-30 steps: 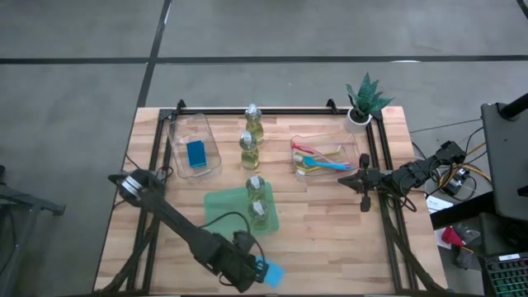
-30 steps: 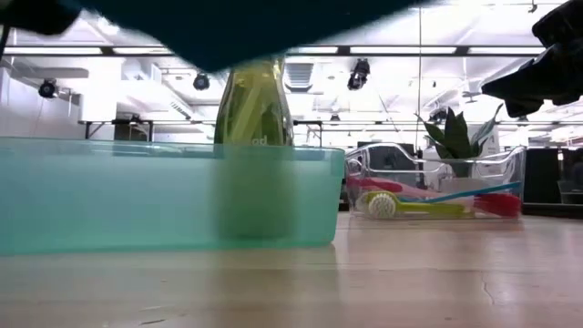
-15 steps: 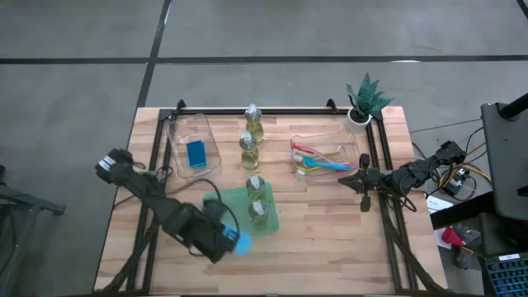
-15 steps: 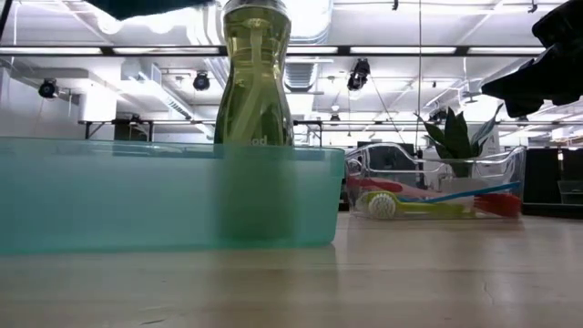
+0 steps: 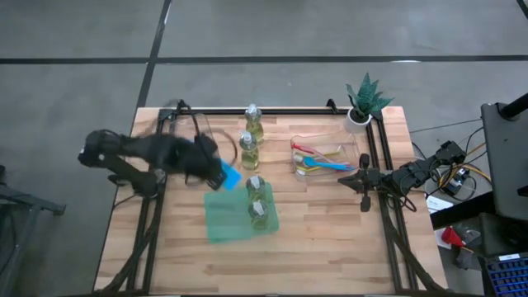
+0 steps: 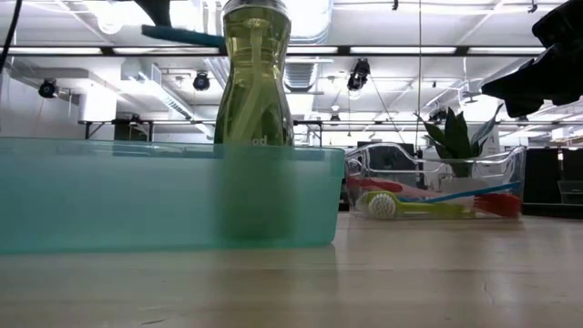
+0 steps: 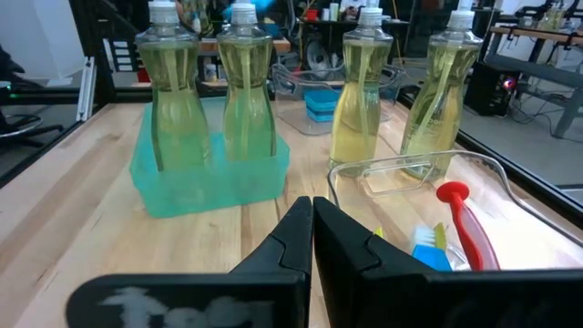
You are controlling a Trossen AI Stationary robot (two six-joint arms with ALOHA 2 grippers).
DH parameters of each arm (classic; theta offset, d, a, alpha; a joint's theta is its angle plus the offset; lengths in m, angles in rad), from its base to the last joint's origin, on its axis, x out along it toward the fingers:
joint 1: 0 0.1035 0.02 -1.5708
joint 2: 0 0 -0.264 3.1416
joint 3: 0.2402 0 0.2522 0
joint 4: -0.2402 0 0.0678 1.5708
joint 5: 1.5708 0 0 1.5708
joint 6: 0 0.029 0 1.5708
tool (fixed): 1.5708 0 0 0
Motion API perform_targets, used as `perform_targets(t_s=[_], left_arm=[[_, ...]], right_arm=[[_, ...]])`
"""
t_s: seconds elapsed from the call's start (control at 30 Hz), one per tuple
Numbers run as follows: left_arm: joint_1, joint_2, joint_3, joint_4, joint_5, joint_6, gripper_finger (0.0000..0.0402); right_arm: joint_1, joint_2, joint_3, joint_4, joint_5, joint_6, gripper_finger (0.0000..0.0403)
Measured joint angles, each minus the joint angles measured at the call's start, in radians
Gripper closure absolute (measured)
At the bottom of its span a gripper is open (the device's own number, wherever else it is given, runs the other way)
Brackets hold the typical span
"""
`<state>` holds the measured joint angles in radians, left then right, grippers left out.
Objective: Pick & Place Kitchen Sink Supplies
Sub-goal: Put the blue sponge into the left transparent bin
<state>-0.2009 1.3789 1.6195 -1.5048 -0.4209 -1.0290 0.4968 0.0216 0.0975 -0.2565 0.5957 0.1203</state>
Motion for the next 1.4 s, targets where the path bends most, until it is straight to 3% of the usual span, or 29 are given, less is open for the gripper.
perform_targets(t_s=[0.37,0.7,0.87,1.03,1.4], left_arm=[[0.442,-0.124,-0.006,-0.067,0.052,0.669,0.0401],[0.718,-0.065,-0.009,-0.066,0.106,1.021,0.0401],[0.795,-0.030,-0.060,-0.065,0.106,1.138,0.0401],[0.840,-0.020,-0.188,-0.051,0.129,1.212,0.0401],[0.879,-0.020,-0.444,0.131,0.173,1.284,0.0401]], right_arm=[[0.000,0.000,0.000,0.000,0.000,0.000,0.0394],[0.000,0.000,0.000,0.000,0.000,0.000,0.0394],[0.000,0.000,0.000,0.000,0.000,0.000,0.0394],[0.000,0.000,0.000,0.000,0.000,0.000,0.0394],[0.000,0.000,0.000,0.000,0.000,0.000,0.0394]])
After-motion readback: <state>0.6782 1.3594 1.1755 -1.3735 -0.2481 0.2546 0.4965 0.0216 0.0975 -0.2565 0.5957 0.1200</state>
